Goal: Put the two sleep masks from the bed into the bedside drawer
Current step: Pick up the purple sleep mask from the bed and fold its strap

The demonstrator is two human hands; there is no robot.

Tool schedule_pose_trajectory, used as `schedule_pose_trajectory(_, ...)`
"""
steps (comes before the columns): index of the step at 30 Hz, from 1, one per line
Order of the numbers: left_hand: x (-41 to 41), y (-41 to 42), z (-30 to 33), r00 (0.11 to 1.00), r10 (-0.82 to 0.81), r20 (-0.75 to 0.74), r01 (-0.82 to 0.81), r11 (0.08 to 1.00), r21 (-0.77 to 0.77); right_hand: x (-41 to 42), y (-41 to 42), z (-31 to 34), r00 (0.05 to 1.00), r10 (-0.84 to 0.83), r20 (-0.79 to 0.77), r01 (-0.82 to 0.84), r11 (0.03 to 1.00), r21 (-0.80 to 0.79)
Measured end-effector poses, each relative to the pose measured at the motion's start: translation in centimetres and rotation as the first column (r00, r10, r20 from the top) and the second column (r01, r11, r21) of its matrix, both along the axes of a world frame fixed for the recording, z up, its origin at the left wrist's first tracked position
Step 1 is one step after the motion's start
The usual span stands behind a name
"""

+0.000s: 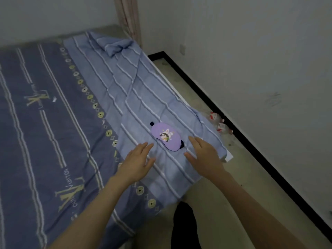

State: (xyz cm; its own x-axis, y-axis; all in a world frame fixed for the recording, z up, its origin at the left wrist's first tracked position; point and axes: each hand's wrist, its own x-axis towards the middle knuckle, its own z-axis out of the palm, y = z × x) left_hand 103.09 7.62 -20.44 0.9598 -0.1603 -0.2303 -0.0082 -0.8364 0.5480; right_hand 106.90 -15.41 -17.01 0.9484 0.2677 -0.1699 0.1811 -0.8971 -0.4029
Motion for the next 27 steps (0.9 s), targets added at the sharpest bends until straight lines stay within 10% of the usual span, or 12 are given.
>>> schedule_pose_trajectory(10,9.4,-8.3,-11.5,0.851,0.406,-0.333,-0.478,0.861,-0.174,15.6,-2.3,-11.6,0.874,0.184,-0.450,-0.185,0.982,0.042)
schedule_pose_trajectory(20,14.8,-9.8,-16.7,0.386,0.628,-0.676,-0.908,0.132,-0.397,20.8,2.2,-19.4,0.796,-0.011,-0.606,0.094,0.990,0.106)
schedule_pose_trajectory(27,15.0,-8.4,-12.5,0.242,0.777,-0.582,-0.946,0.056,-0.318,19.7,2.9,-15.4,0.772,0.018,-0.635,0.220,0.931,0.293)
